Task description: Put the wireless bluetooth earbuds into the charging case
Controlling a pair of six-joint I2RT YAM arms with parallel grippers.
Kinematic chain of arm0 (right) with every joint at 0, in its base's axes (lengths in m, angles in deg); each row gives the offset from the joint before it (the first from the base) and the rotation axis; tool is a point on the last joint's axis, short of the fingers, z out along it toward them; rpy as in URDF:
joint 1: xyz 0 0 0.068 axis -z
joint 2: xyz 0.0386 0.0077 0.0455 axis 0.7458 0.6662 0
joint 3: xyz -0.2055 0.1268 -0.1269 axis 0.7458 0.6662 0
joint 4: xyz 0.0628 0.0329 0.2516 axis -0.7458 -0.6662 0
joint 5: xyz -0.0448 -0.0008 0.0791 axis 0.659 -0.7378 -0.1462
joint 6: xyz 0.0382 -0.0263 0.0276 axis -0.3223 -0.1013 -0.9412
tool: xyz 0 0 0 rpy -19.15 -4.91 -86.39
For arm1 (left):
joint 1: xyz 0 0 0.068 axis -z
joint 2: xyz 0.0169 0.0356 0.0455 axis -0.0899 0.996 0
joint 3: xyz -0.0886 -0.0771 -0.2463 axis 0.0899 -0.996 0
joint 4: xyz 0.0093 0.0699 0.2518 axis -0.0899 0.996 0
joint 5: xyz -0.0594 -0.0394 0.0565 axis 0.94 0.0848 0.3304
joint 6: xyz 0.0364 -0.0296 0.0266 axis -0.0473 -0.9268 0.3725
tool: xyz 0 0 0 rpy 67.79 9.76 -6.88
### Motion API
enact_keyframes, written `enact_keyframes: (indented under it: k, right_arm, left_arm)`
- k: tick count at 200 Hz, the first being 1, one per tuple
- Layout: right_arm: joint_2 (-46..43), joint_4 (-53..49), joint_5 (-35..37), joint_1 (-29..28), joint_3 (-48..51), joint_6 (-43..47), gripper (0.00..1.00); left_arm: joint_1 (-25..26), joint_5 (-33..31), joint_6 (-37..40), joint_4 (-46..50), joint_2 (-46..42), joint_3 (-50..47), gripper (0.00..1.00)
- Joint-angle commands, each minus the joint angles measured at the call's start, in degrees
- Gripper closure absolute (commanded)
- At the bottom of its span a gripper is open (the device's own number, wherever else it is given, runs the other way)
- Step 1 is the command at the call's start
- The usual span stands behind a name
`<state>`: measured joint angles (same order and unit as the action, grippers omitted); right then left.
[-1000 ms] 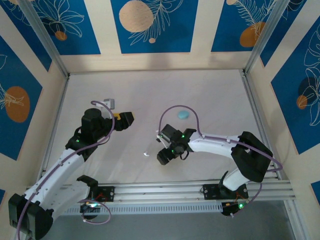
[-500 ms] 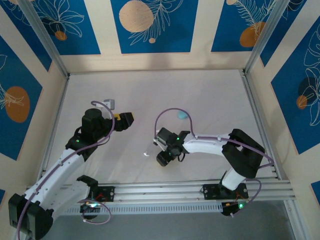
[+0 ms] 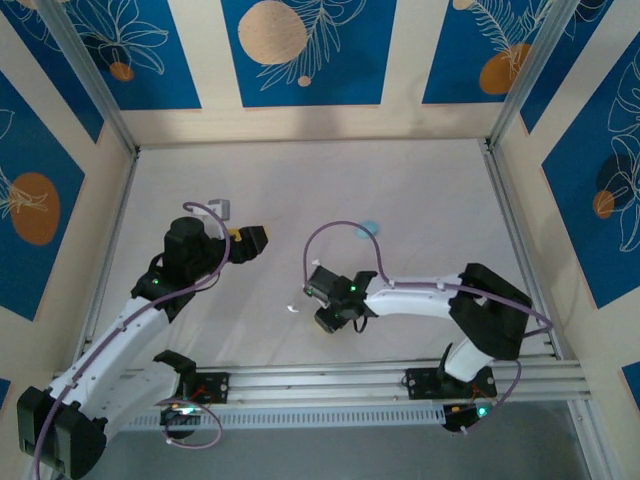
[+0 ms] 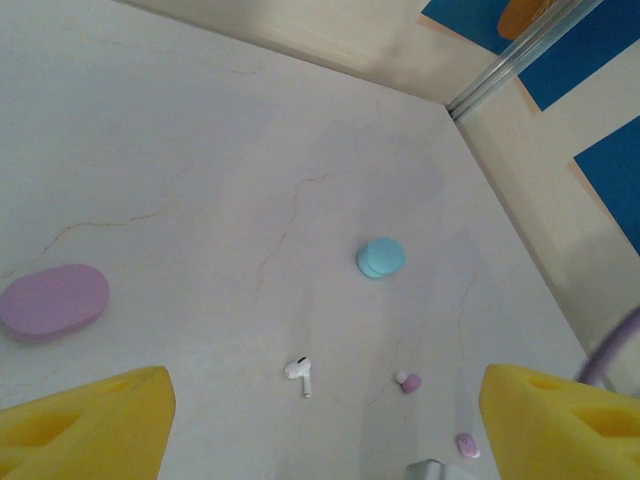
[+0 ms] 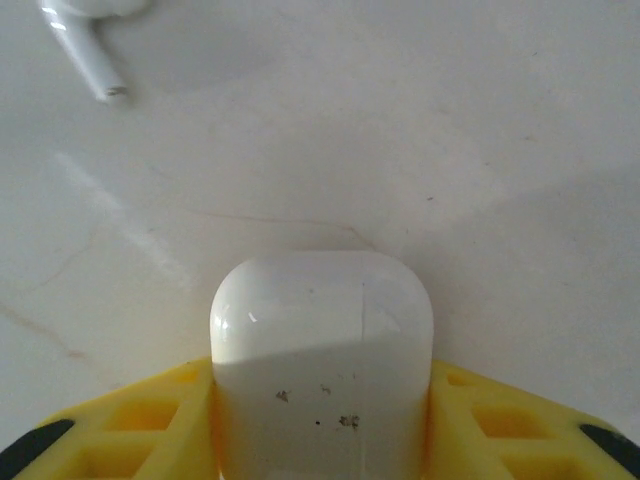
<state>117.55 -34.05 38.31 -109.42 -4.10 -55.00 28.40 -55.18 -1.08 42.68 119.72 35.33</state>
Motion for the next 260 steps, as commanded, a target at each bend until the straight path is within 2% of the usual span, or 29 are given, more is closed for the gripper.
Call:
enact_keyframes:
  k: [1, 26, 51, 76, 104, 174, 260]
  right_arm:
    - [-11.84, 7.24, -0.8, -0.18, 3.07, 5.1, 0.59]
    - [-25.09, 15.81, -4.47, 1.71, 6.66, 15.39, 0.59]
    - [-33.84, 23.01, -7.91, 3.25, 8.96, 27.91, 0.59]
    - [-35.25, 20.69, -9.82, 6.51, 5.0, 32.83, 0.59]
    - [-33.7, 19.03, -10.49, 8.92, 1.14, 35.28, 0.59]
    - [-29.47, 19.96, -11.17, 9.93, -2.05, 36.94, 0.59]
    - [-27.34, 18.81, -11.9, 10.06, -3.83, 40.06, 0.59]
  left_arm:
    - [-0.46, 3.33, 1.02, 0.2, 0.41, 2.32, 0.22]
    - [-0.39, 13.0, 0.13, -4.14, 1.84, 2.51, 0.25]
    - [0.85, 22.02, -2.49, -10.54, 3.45, 2.2, 0.29]
    - [3.12, 27.6, -2.08, -13.17, 3.39, 3.01, 0.28]
    - [5.97, 30.94, -1.77, -14.12, 3.09, 3.91, 0.27]
    - [11.69, 30.28, 1.63, -11.04, 6.65, 6.92, 0.27]
    - [14.67, 25.26, 5.72, -5.01, 13.39, 11.6, 0.42]
